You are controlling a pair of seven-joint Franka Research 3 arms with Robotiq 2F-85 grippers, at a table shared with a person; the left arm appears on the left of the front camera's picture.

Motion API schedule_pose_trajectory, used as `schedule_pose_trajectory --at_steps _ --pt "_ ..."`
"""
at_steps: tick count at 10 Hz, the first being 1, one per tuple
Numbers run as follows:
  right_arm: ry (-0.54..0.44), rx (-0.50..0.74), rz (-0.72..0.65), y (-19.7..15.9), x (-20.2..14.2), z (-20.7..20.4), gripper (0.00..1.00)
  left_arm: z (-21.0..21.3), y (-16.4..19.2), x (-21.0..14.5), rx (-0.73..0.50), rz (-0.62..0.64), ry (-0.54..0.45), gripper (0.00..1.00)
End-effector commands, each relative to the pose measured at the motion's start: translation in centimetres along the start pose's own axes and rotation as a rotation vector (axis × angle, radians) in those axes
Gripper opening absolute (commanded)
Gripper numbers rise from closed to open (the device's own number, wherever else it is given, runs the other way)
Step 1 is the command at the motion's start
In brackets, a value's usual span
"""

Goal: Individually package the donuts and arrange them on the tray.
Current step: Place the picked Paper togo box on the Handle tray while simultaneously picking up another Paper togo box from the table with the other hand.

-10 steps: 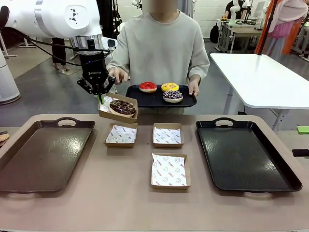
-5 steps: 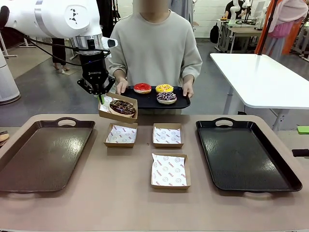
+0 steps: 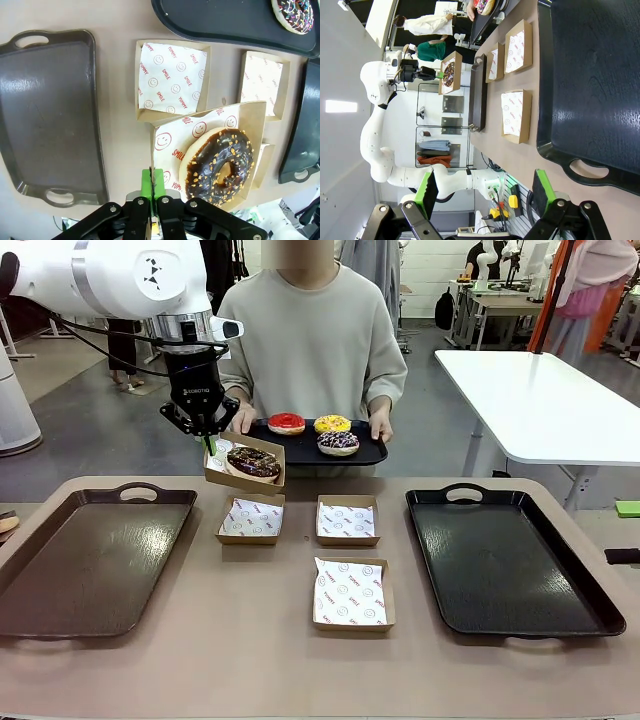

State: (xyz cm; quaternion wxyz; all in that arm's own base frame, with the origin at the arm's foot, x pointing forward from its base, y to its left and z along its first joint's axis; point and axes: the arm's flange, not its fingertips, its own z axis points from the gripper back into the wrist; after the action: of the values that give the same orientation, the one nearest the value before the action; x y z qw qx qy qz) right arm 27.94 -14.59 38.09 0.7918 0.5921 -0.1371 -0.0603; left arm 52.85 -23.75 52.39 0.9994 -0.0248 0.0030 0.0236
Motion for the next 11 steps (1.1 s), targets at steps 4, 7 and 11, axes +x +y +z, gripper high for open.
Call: schedule_pose_trajectory --at_steps 4,7,11 --pt "-0.006 -0.078 0.035 0.9 0.7 -1.1 1.0 0.0 0.0 0.0 0.0 0.0 0.0 0.01" --pt "0.033 -0.327 0.052 6.6 4.1 -6.3 1.0 1.6 3.5 -2.0 0.002 -0.058 -0.036 0.01" --pt "0.11 -0.586 0.115 12.9 6.1 -17.0 1.0 1.6 11.1 -4.2 -0.062 -0.06 -0.024 0.01"
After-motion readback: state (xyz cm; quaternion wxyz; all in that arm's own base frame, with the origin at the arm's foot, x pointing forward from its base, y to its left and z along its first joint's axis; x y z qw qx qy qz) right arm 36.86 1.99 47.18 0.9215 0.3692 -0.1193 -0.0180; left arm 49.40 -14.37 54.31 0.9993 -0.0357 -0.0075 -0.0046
